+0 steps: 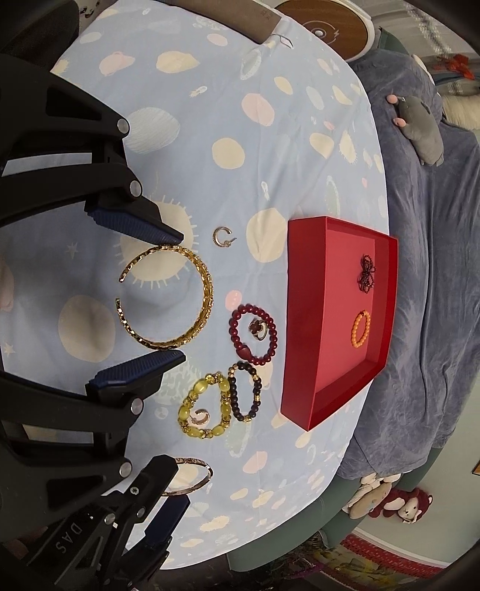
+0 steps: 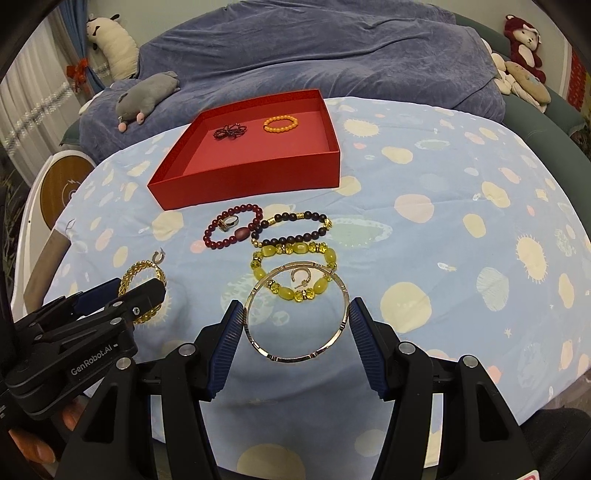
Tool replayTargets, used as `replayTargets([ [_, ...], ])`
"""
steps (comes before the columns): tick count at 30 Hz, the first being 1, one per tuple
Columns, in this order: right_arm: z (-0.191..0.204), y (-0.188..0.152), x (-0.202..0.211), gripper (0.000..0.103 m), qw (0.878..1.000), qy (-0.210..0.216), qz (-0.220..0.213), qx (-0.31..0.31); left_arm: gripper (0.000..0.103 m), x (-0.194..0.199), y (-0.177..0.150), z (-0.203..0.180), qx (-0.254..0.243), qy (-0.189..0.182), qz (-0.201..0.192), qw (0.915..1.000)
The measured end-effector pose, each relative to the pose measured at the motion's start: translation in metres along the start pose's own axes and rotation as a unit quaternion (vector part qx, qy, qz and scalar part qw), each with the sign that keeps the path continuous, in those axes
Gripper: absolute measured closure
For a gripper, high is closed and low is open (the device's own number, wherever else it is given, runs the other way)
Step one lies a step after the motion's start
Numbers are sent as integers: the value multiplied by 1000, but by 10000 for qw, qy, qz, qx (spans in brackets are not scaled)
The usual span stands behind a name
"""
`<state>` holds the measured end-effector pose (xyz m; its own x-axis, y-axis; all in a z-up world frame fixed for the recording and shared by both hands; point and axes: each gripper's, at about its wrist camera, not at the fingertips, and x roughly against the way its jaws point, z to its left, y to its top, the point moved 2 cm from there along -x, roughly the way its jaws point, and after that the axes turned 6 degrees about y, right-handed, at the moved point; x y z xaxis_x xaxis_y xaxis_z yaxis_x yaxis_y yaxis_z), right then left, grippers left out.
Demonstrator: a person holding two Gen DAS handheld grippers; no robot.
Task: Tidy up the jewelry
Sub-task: 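Grasp the gold twisted cuff with the left tool while the right tool grasps the thin gold bangle, then carry the cuff and bangle into the red box and open both tools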
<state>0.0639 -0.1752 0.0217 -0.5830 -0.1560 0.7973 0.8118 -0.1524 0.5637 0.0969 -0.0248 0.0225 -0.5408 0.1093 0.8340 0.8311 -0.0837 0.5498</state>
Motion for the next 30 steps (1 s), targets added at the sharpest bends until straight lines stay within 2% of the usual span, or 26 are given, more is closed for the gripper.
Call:
replayTargets([
  [7,6,33,-4,46,9998,71,-152,136,47,6,27,6,6,-13,-120,9999],
  [14,5,88,-27,46,9993,213,-233,200,47,-11,76,10,-40,-18,-232,9997],
  [22,0,158,-76,46,9989,345,-203,245,47,-54,147,14,-40,-61,-311,9995],
  [30,5,203,-132,46,9983,406,-91,397,47,-108,197,11,-161,6,-268,9995],
])
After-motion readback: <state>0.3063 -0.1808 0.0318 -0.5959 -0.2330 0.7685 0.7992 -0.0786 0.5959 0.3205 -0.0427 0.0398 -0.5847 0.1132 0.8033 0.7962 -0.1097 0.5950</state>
